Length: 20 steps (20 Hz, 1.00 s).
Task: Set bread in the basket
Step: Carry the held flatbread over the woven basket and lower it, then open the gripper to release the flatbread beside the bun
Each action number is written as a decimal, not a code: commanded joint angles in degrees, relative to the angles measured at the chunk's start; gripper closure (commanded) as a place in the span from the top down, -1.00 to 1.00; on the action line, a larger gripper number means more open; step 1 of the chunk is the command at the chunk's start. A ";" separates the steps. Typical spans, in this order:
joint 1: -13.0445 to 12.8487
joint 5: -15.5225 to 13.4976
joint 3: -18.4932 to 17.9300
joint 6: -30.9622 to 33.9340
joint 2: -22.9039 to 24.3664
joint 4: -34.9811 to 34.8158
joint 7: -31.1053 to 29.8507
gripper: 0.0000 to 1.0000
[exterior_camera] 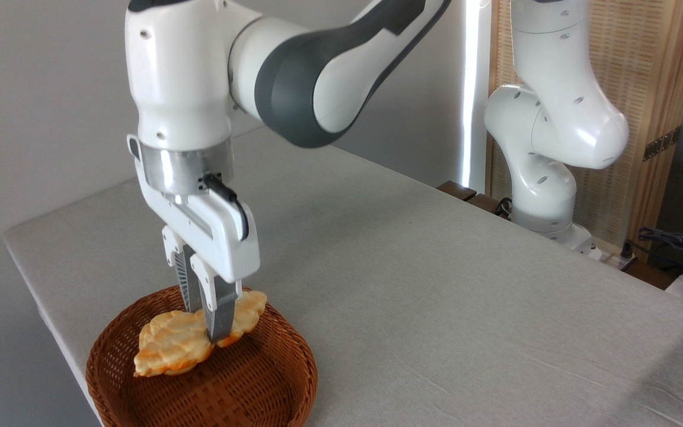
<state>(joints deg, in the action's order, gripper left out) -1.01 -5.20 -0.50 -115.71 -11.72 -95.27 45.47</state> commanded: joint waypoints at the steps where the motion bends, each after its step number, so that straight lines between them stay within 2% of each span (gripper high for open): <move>1: -0.04 -0.52 -0.03 -0.65 -1.02 0.88 0.85 0.55; 2: -0.04 -0.43 -0.03 -1.52 -1.46 0.88 0.85 0.80; 4: -0.13 -0.43 0.06 -2.32 -1.81 0.88 0.58 1.00; 20: -0.13 -0.43 0.15 -2.24 -1.81 0.70 0.32 1.00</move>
<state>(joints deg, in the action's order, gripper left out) -1.11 -5.20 -0.38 -117.36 -13.17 -95.26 45.47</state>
